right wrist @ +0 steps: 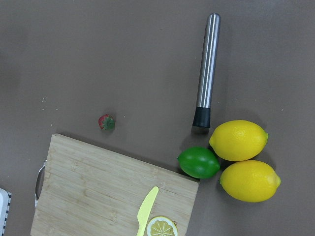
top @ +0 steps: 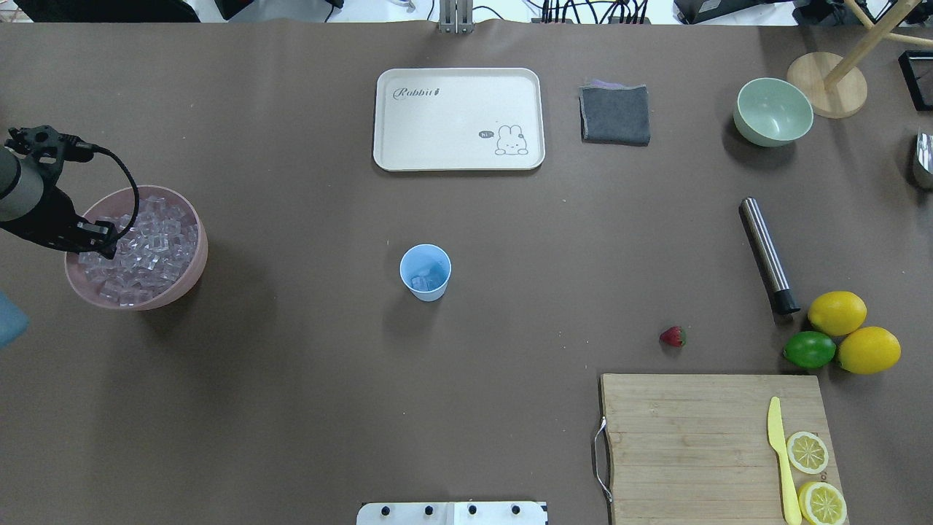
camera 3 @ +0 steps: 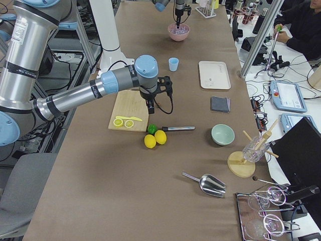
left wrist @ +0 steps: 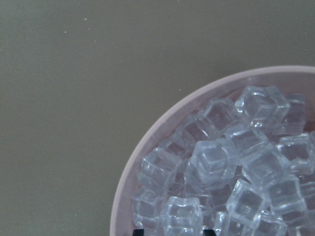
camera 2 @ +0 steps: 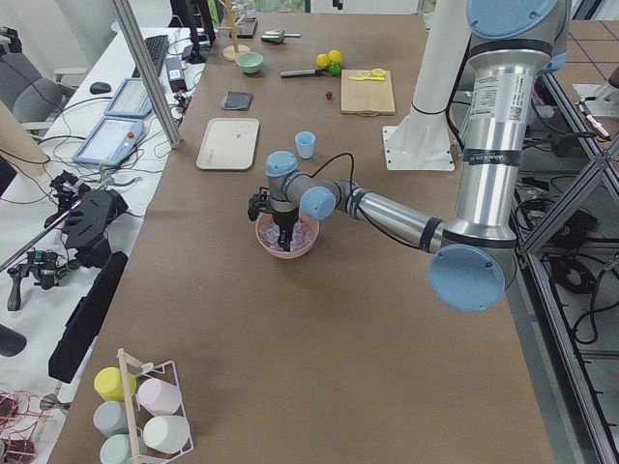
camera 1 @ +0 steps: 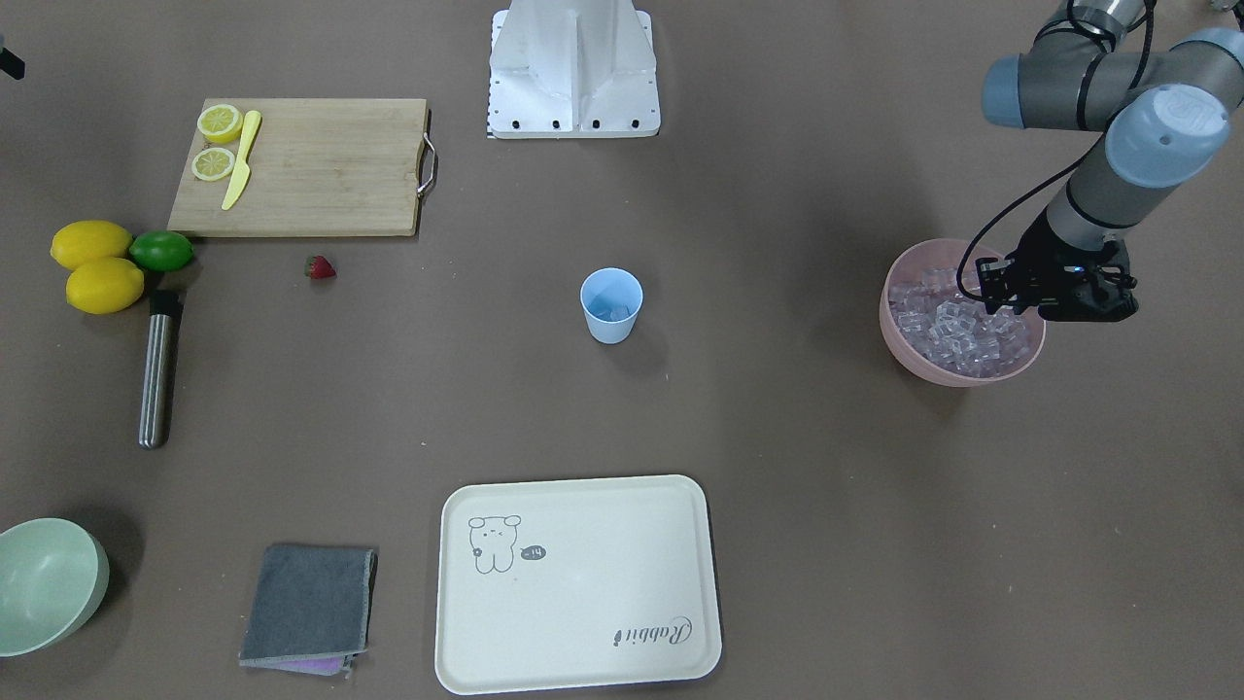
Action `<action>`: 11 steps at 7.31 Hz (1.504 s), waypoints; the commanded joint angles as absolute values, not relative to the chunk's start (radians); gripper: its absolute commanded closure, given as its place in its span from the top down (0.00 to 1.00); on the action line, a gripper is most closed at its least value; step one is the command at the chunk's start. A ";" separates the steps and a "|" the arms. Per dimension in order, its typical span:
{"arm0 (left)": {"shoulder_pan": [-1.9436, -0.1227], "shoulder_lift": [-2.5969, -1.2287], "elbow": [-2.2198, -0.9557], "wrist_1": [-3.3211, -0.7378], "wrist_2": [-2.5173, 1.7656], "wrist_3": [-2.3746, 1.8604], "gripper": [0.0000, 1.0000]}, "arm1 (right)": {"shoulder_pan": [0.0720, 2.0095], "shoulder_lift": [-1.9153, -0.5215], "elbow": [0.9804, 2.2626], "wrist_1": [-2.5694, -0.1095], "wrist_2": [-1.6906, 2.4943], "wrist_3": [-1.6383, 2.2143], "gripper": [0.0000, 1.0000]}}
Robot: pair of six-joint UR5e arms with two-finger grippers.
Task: Mash ice and strawberries in cup
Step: 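Lift the left gripper up out of the ice bowl, then carry the ice cube with the left gripper over the light-blue cup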
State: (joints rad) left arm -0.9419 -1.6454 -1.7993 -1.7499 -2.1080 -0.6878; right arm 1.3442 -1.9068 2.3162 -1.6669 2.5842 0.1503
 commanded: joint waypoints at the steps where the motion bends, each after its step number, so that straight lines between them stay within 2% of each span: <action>1: -0.940 -1.646 -1.816 -1.741 -2.123 -0.689 0.00 | 1.345 -1.907 2.319 -1.667 2.589 0.155 1.00; 4: -0.951 -1.661 -1.842 -1.733 -2.166 -0.683 0.00 | 1.350 -1.907 2.319 -1.667 2.589 0.155 1.00; 5: -0.969 -1.730 -1.854 -1.680 -2.237 -0.693 0.00 | 1.351 -1.907 2.319 -1.667 2.589 0.155 1.00; 7: -0.965 -1.974 -1.873 -1.489 -2.246 -0.827 0.00 | 1.353 -1.905 2.319 -1.667 2.589 0.155 1.00; 11: -0.712 -2.282 -1.741 -1.518 -2.136 -1.239 0.00 | 1.313 -1.824 2.315 -1.666 2.588 0.283 1.00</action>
